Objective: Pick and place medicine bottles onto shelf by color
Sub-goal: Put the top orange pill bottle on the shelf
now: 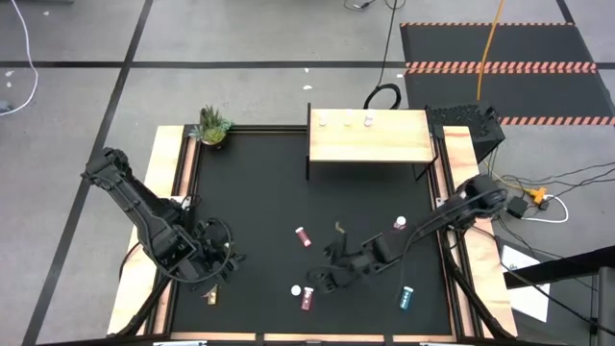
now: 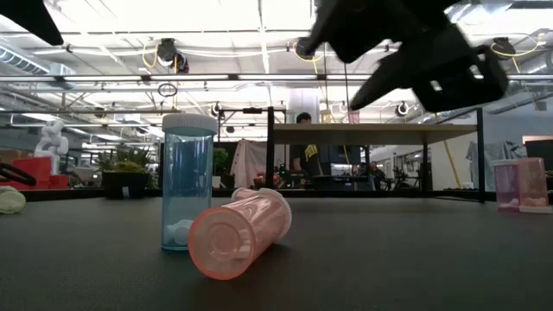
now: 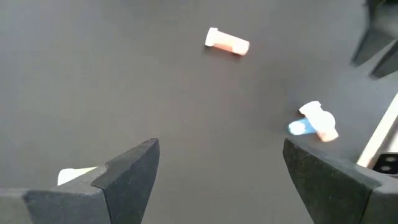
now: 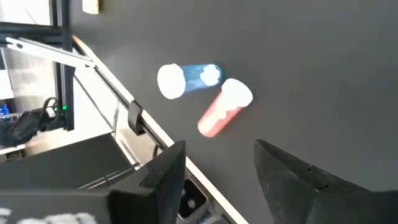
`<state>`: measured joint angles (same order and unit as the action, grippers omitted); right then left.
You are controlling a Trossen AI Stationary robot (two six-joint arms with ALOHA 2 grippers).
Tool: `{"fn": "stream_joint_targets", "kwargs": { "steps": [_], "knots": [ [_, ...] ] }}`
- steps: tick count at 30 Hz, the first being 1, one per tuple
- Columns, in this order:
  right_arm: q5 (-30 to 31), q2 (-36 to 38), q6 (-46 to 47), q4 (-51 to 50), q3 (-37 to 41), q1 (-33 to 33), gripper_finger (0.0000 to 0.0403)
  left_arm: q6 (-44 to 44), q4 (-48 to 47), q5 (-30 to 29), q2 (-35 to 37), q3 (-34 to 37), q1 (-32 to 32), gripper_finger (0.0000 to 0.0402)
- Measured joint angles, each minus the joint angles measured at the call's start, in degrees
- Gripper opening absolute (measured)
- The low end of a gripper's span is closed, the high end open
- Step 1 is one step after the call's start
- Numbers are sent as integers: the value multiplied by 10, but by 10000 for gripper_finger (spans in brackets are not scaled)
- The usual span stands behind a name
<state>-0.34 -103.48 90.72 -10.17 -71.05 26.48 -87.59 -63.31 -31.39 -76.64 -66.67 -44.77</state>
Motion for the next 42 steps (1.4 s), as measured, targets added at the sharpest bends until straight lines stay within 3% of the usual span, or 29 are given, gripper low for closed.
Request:
{"fn": "stream_joint_targets", "kwargs": {
  "steps": [11,16,23,27,36,39,42],
  "knots": [
    [1,-80,19,-62,-89,7,182,37,23,0,-3,0,1,340],
    [26,-82,55,-80,-92,31,182,10,70,37,-3,0,-1,340],
    [41,-68,2,-213,-92,27,182,-6,97,44,-12,0,-19,340],
    [27,-6,-18,-375,-92,35,182,-44,107,18,-22,0,-19,340],
    [122,204,28,-760,-68,32,182,-21,122,23,-33,0,-6,340],
    [123,278,25,-772,-10,3,185,-21,127,8,-33,0,-7,340],
    [100,346,12,-714,70,-24,198,-21,126,2,-33,0,-7,340]
  ]
}}
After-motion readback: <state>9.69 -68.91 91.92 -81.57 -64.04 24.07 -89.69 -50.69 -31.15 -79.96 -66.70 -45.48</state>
